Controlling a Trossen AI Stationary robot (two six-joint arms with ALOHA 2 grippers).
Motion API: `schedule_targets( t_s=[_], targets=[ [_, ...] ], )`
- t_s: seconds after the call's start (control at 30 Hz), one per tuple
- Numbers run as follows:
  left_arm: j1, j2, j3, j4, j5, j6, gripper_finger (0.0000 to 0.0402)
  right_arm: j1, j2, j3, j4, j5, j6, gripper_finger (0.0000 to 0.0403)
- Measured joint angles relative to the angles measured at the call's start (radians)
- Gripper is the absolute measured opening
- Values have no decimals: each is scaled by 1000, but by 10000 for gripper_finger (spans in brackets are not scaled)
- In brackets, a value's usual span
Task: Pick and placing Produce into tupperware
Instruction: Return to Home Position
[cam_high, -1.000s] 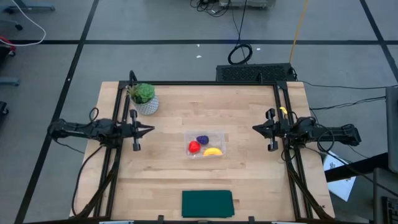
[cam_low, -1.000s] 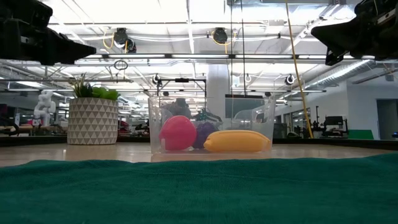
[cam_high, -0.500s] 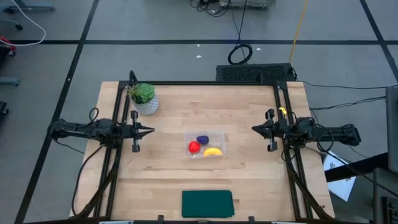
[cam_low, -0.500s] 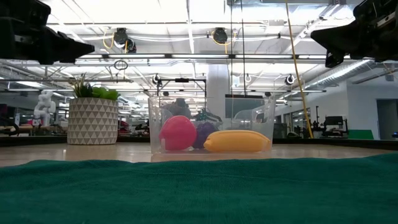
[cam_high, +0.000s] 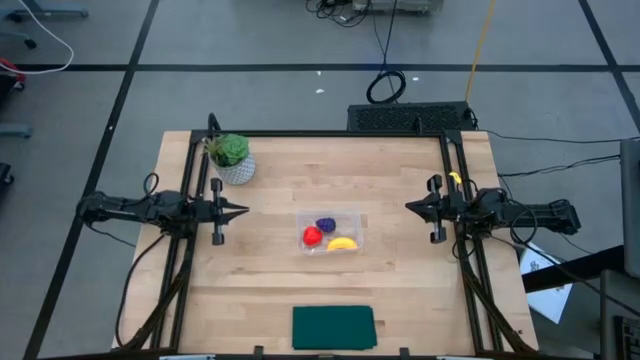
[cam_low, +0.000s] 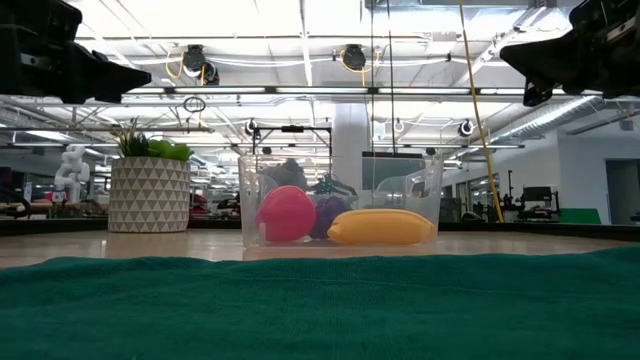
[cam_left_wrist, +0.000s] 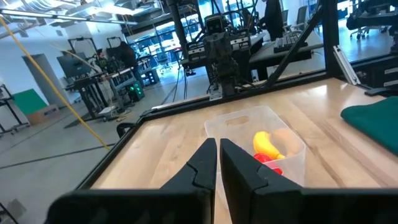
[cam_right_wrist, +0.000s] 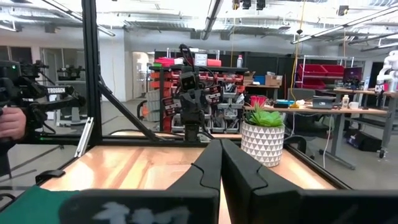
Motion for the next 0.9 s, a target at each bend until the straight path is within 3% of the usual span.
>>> schedule_targets(
  t_s=[0.9],
  targets=[
    [0, 0, 0, 1, -47, -21, 26, 0, 0, 0, 0, 0, -7, 0]
  ],
)
